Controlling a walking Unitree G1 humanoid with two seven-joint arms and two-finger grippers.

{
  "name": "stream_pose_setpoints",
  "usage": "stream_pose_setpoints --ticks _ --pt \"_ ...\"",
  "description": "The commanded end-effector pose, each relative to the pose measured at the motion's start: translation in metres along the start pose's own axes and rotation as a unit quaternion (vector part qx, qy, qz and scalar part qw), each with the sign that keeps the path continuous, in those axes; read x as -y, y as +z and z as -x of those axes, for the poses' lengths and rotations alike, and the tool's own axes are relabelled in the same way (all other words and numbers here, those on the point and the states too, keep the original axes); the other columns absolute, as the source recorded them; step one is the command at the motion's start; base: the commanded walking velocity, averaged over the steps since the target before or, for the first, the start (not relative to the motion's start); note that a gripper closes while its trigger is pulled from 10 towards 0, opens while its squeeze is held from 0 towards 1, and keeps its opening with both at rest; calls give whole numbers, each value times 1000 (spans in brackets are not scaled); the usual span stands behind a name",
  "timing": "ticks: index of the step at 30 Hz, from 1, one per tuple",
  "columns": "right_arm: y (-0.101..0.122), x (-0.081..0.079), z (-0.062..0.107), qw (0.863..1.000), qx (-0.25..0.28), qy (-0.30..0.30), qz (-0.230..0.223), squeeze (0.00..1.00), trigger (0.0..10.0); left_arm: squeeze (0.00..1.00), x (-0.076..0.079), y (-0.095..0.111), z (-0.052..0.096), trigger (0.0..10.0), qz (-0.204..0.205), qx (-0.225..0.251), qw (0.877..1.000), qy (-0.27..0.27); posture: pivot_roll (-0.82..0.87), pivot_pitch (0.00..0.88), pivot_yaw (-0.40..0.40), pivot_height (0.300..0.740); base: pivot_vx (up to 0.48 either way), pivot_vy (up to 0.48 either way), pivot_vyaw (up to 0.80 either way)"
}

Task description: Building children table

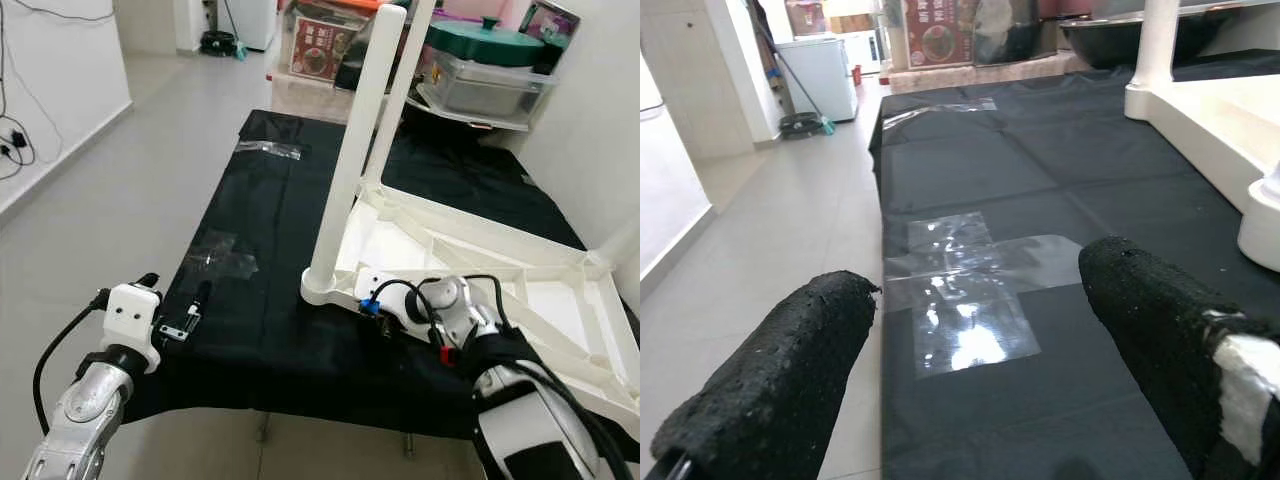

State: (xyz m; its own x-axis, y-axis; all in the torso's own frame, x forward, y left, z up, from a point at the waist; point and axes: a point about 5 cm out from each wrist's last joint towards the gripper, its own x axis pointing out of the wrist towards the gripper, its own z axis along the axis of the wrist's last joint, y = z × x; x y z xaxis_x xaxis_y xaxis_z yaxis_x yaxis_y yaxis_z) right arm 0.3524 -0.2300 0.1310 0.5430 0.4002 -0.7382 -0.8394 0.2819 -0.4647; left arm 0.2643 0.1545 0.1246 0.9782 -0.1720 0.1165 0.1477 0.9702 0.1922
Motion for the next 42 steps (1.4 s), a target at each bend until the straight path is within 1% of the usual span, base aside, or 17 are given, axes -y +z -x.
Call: stream_pose_setpoints --ticks 1,6,13,14,15,17,19,22,27,31,34,35,36,37,38,39,42 --pt "-3 2 3 1000 -15 3 22 0 0 0 6 -5 1 10000 4 -12 1000 -6 72 0 -153 740 0 0 0" --pt "2 11 9 996 -31 -2 87 0 0 0 8 -6 -1 10000 5 -15 1000 -8 69 0 -156 740 0 0 0" --pt "6 4 9 984 -31 34 175 0 0 0 10 -7 0 10000 6 -19 1000 -10 64 0 -154 740 0 0 0" --pt "10 0 9 972 -15 54 227 0 0 0 10 -8 0 10000 5 -20 1000 -12 60 0 -153 740 0 0 0" --pt "10 0 9 972 -15 54 227 0 0 0 10 -8 0 10000 5 -20 1000 -12 60 0 -153 740 0 0 0" --pt "19 -6 13 946 22 79 315 0 0 0 11 -8 -1 10000 4 -21 1000 -15 57 0 -155 740 0 0 0" --pt "25 -10 16 927 49 89 361 0 0 0 12 -8 -2 10000 4 -21 1000 -15 58 0 -155 740 0 0 0" --pt "28 -11 18 918 63 95 380 0 0 0 13 -8 -2 10000 4 -21 1000 -16 56 0 -154 740 0 0 0" --pt "35 -18 23 883 98 106 447 4 0 0 14 -9 -2 10000 4 -22 1000 -19 50 0 -150 740 0 0 0" --pt "30 -17 24 885 91 106 445 0 0 0 15 -9 -3 10000 4 -23 1000 -21 44 0 -149 740 0 0 0" --pt "24 -12 23 901 70 88 419 0 0 0 16 -10 -4 10000 4 -25 999 -22 43 0 -149 740 0 0 0" --pt "21 -8 21 916 60 71 390 0 3373 0 17 -11 -4 10000 4 -26 999 -23 43 0 -148 740 0 0 0" --pt "21 -8 21 916 60 71 390 0 3373 0 17 -11 -4 10000 4 -26 999 -23 43 0 -148 740 0 0 0" --pt "19 -3 19 940 56 55 331 0 10000 0 17 -12 -4 10000 2 -29 999 -24 43 0 -148 740 0 0 0" --pt "18 0 18 955 57 48 289 0 10000 0 17 -12 -4 10000 2 -30 999 -25 42 0 -147 740 0 0 0" --pt "17 2 17 969 63 46 236 1000 10000 0 17 -13 -3 10000 0 -32 999 -26 42 0 -147 740 0 0 0" --pt "16 4 17 975 69 48 205 1000 10000 0 17 -13 -3 10000 0 -33 999 -26 42 0 -147 740 0 0 0"
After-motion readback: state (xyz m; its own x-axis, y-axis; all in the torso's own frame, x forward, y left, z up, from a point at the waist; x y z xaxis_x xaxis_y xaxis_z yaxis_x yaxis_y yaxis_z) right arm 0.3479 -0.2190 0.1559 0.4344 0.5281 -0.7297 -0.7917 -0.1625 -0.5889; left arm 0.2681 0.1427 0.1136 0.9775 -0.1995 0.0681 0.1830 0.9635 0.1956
